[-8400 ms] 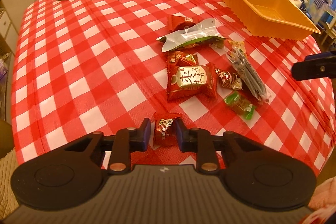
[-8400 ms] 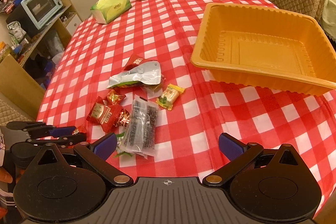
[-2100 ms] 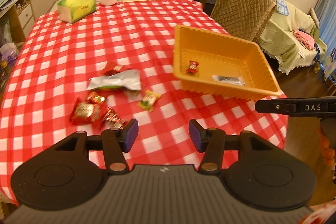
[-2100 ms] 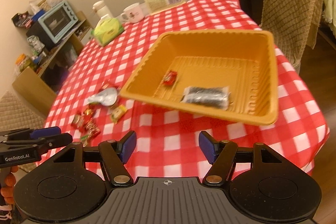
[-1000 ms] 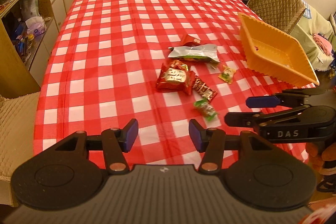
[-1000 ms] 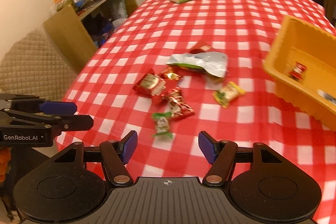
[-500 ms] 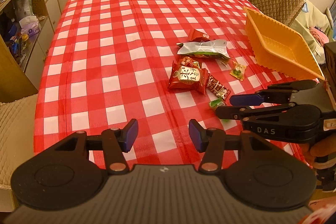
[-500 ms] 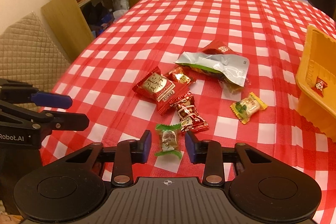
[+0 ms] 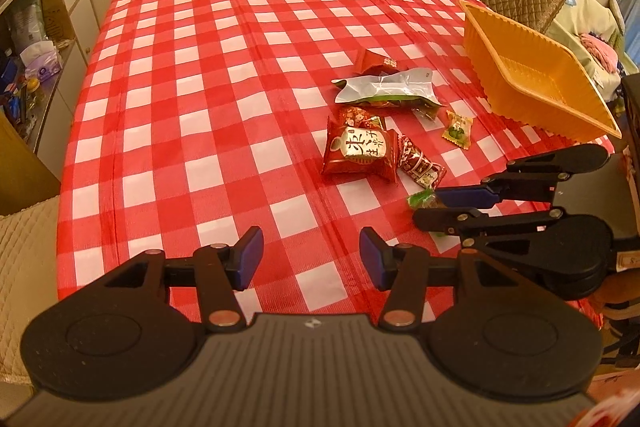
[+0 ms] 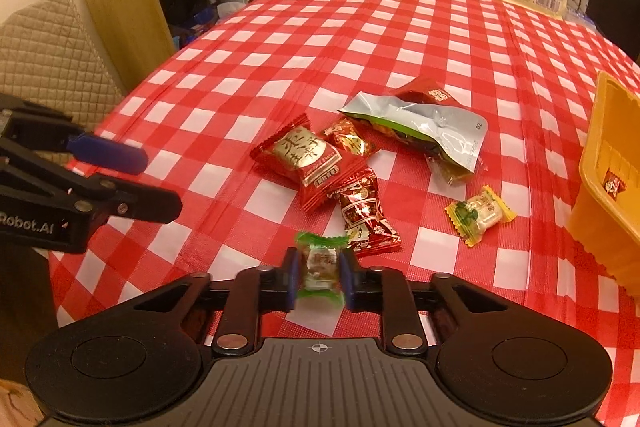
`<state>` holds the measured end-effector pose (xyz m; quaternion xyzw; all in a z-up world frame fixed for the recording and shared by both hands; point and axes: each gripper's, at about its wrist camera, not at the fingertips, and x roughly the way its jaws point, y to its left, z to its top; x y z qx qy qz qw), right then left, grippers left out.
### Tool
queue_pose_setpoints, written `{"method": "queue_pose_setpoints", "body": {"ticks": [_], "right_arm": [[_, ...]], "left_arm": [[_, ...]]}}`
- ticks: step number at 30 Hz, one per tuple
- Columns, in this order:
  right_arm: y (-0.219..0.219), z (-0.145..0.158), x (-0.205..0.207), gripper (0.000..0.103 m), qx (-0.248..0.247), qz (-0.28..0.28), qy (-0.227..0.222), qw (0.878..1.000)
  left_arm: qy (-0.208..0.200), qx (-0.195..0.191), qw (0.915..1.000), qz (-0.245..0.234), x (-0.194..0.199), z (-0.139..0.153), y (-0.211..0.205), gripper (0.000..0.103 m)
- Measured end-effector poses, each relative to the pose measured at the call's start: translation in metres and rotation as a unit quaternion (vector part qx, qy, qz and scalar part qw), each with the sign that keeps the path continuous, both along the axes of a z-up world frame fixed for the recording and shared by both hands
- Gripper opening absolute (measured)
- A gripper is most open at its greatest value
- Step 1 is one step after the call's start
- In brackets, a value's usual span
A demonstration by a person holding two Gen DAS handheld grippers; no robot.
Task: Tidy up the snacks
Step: 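Grasp the green-wrapped candy with the right tool, then grasp the large red snack packet with the left tool while the right tool holds the green candy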
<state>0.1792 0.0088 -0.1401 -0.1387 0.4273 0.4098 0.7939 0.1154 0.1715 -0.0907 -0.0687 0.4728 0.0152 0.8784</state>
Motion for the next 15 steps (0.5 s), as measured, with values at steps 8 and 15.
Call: {"method": "queue_pose_setpoints", "body": {"ticks": [8,15], "right_arm": [[-0.014,0.012,0.003,0.021,0.021,-0.026,0.016,0.999],[-0.045,0.024,0.016,0.021,0.052,-0.103,0.042,0.992]], "left_arm": [[-0.007,0.026,0.9991,-0.033,0.013,-0.004,-0.003,0.05],[-0.03,0.078,0.9924,-0.09,0.036,-0.01,-0.014,0.058]]}}
